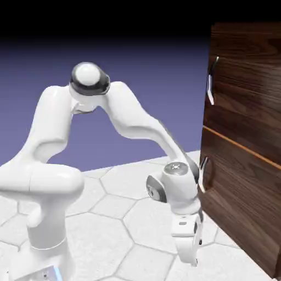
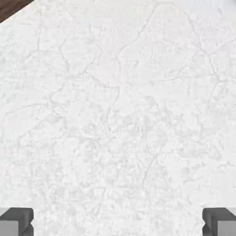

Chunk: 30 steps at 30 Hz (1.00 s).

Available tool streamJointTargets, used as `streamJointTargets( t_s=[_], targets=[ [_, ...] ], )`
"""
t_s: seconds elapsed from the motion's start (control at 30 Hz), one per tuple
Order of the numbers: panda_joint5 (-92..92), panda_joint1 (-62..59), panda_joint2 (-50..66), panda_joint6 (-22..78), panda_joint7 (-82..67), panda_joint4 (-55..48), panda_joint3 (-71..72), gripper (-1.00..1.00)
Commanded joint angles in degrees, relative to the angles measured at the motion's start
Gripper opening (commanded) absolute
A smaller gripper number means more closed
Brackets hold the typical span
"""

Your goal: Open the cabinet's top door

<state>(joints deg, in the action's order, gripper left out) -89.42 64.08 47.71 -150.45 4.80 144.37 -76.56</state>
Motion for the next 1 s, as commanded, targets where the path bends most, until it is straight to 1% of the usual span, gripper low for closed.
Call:
streamJointTargets(
  t_s=[0.0, 0.67, 0.7, 0.83, 0.87, 0.9, 0.93, 0.97],
  targets=[
    [-2.3, 1.6, 2.1, 0.6, -1.0, -0.4, -2.0, 0.00],
    [-47.8, 33.9, 43.0, 12.6, -20.1, -8.9, -40.9, 0.00],
    [-47.8, 33.9, 43.0, 12.6, -20.1, -8.9, -40.9, 0.00],
    [-50.7, 26.2, 41.5, 11.7, -19.8, -17.2, -38.5, 0.00],
    [-50.7, 26.2, 41.5, 11.7, -19.8, -17.3, -38.5, 0.00],
    [-50.7, 26.2, 41.5, 11.7, -19.8, -17.3, -38.5, -1.00],
    [-50.7, 26.2, 41.5, 11.7, -19.8, -17.3, -38.5, -1.00],
    [-51.4, 27.4, 41.5, 13.8, -21.2, -15.2, -39.2, -1.00]
  ],
)
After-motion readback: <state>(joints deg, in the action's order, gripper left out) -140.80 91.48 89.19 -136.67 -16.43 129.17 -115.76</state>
